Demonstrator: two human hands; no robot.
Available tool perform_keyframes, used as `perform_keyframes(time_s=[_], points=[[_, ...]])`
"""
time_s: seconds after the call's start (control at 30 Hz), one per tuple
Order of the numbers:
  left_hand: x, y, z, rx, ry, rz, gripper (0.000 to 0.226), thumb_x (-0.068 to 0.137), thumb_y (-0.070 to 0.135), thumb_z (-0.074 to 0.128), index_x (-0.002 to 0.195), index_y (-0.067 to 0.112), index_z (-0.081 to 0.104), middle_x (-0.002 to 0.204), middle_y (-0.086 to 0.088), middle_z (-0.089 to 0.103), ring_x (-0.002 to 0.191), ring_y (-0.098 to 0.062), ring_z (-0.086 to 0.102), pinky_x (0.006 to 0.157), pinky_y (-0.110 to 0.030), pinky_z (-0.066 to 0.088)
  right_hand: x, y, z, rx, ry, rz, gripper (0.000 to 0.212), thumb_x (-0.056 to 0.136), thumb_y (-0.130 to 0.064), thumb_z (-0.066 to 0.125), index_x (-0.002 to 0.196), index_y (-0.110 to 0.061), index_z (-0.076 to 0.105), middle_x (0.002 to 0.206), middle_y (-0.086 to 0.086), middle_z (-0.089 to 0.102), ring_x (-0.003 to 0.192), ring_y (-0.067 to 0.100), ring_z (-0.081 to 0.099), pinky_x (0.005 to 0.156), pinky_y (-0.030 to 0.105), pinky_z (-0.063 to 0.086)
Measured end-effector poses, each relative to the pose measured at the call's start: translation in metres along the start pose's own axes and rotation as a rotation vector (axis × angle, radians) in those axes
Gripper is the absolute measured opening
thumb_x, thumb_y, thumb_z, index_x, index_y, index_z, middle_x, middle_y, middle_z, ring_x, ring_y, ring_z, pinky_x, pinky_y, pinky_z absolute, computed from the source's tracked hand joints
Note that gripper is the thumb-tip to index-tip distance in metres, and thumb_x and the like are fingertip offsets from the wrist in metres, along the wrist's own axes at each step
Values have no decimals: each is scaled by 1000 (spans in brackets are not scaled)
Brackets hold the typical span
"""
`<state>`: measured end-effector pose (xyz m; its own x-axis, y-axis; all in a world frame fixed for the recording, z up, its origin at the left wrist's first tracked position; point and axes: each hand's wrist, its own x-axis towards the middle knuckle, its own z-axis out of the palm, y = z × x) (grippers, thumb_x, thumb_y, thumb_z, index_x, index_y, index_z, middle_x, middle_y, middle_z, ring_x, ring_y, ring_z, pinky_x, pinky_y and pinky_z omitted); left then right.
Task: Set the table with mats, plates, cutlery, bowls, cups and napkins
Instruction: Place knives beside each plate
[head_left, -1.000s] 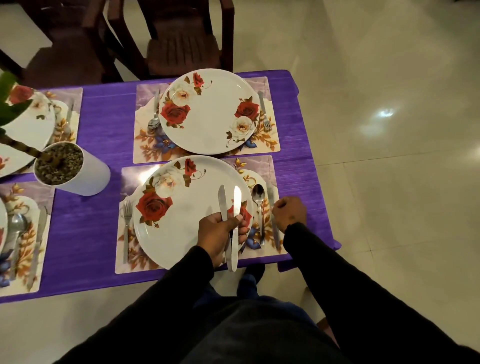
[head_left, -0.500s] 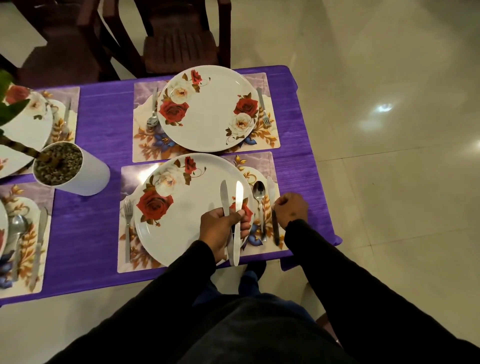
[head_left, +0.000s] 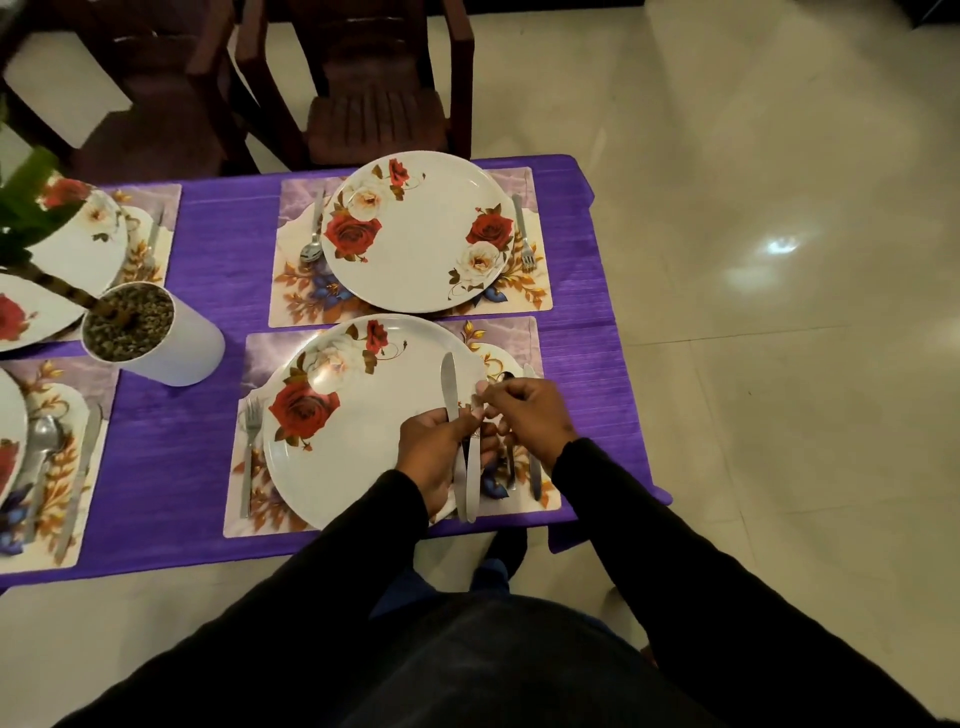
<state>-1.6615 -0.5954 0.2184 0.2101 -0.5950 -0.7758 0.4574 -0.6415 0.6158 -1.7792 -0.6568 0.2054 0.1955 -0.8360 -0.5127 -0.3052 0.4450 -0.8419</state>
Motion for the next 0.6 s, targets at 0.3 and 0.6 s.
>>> perform_keyframes(time_s=[0.3, 0.6], points=[[-13, -2, 1, -26, 34, 62, 24, 99, 17, 62, 111, -3, 71, 100, -22, 76, 90, -39, 75, 89, -54, 59, -4, -11, -2, 27, -168, 88, 18, 97, -15, 61, 100, 2, 68, 83, 13, 70, 63, 19, 69, 58, 31, 58], [-19, 6, -7, 61, 20, 127, 24, 93, 20, 71, 109, 3, 74, 92, -13, 78, 86, -31, 76, 78, -45, 63, -18, -35, 4, -58, -127, 87, 18, 104, -21, 50, 99, -7, 60, 91, 12, 65, 74, 21, 65, 54, 24, 52]])
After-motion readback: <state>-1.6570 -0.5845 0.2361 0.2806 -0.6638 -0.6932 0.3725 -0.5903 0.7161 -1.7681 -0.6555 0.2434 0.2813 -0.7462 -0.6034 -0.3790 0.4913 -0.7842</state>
